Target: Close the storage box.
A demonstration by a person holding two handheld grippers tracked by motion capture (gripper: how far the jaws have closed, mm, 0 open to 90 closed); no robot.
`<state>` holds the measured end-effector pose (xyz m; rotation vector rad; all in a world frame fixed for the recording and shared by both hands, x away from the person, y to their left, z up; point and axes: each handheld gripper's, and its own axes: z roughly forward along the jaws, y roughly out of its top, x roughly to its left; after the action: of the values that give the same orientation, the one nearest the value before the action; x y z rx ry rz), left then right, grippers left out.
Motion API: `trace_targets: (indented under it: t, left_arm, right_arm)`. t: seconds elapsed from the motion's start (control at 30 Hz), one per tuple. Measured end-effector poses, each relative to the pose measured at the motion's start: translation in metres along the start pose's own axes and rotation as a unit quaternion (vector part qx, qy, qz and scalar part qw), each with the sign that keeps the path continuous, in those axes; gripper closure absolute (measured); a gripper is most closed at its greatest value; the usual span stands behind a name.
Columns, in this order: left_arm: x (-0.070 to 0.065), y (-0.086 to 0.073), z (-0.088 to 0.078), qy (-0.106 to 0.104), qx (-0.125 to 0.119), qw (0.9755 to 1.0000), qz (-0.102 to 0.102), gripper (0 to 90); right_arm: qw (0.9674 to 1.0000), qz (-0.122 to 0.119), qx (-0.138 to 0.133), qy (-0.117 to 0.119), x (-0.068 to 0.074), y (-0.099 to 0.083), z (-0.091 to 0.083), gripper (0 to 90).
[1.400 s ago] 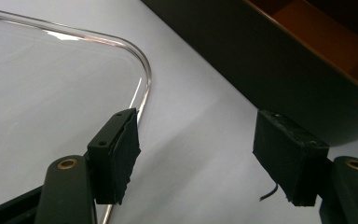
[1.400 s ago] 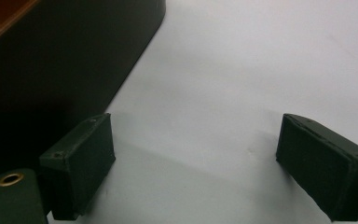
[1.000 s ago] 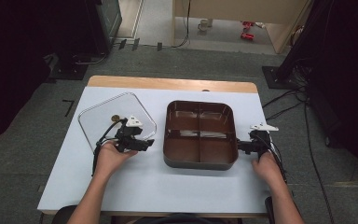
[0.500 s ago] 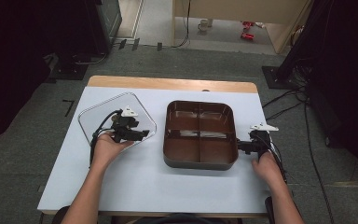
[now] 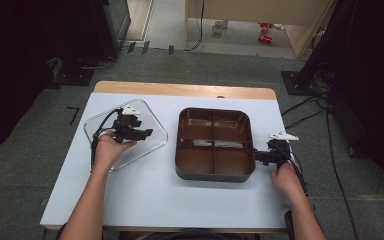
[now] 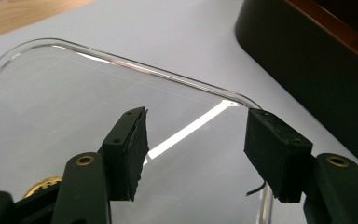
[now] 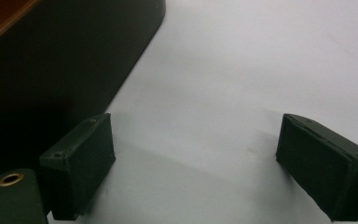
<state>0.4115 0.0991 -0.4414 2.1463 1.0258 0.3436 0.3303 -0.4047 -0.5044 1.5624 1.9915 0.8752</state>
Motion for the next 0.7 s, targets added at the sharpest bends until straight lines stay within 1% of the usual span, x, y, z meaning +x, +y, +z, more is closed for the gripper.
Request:
trace_targets:
  t: [0.13,0.23,0.37,0.43,0.47,0.5,0.63,0.7]
  left_arm:
    - [0.01,0.0,-0.003,0.007,-0.011,0.9999,-0.011,39.6]
    - [0.017,-0.002,-0.004,0.015,-0.006,0.9998,-0.014,39.2]
    - [0.027,-0.005,-0.009,0.025,-0.015,0.9993,-0.023,38.9]
    - [0.031,-0.007,-0.01,0.033,-0.019,0.9989,-0.027,38.9]
    - [0.034,-0.009,-0.011,0.037,-0.016,0.9989,-0.025,38.7]
    - [0.038,-0.011,-0.011,0.041,-0.017,0.9986,-0.03,38.7]
    - [0.047,-0.019,-0.011,0.048,-0.021,0.9976,-0.045,39.4]
    - [0.051,-0.023,-0.01,0.047,-0.014,0.9976,-0.049,40.0]
  right_arm:
    - [1.0,0.0,0.0,0.0,0.0,0.0,0.0,10.7]
    - [1.0,0.001,0.0,0.0,0.0,0.0,0.0,10.7]
    - [1.0,0.0,-0.001,0.0,0.0,0.0,0.0,10.6]
    - [1.0,0.0,-0.001,0.0,0.0,0.0,0.0,10.7]
    - [1.0,0.0,-0.001,0.0,0.0,0.0,0.0,10.6]
    - [1.0,0.0,-0.001,0.0,0.0,0.0,0.0,10.6]
    - [1.0,0.0,-0.001,0.0,0.0,0.0,0.0,10.6]
    - [1.0,0.0,-0.001,0.0,0.0,0.0,0.0,10.6]
